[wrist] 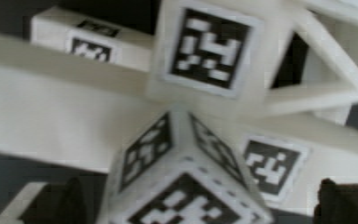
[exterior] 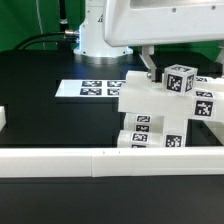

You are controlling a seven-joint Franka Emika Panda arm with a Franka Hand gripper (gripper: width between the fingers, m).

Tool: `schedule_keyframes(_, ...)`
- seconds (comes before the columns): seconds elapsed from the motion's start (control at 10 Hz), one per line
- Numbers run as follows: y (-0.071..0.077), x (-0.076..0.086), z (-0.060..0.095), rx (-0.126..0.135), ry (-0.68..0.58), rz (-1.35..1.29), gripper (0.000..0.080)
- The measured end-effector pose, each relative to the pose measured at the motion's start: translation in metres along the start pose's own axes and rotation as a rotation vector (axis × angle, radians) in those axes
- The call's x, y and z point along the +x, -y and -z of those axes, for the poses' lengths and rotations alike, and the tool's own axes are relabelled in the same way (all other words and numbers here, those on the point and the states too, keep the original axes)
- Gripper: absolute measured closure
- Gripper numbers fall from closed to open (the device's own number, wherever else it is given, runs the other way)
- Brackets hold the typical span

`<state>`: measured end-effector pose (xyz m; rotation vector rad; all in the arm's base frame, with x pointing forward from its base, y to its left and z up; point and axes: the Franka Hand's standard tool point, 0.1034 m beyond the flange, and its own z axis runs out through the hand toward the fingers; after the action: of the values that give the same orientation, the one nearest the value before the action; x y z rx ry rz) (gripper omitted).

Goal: Assemble chair

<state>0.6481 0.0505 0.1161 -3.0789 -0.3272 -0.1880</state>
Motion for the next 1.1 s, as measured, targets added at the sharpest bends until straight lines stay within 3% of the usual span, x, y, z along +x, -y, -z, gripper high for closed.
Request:
schedule_keyframes(0.5,-0.0069,-0.0019,-0.0006,-0.003,0.003,0.307,0.015)
schedule_keyframes(0.7,-0.0083,-0.0025,-0.0015,-0.004,0.005,0.303,0.015)
schedule_keyframes(0.9,-0.0082,-0.0026,-0.0018,-0.003,0.005,0.271,0.0399)
schedule_keyframes(1.0,-0.0083,-0.0026,-0.0019,-0.003,0.005,0.258,0.0399)
schedule_keyframes(1.1,-0.0083,-0.0025,-0.0019,-0.003,0.004,0.204,0.0517)
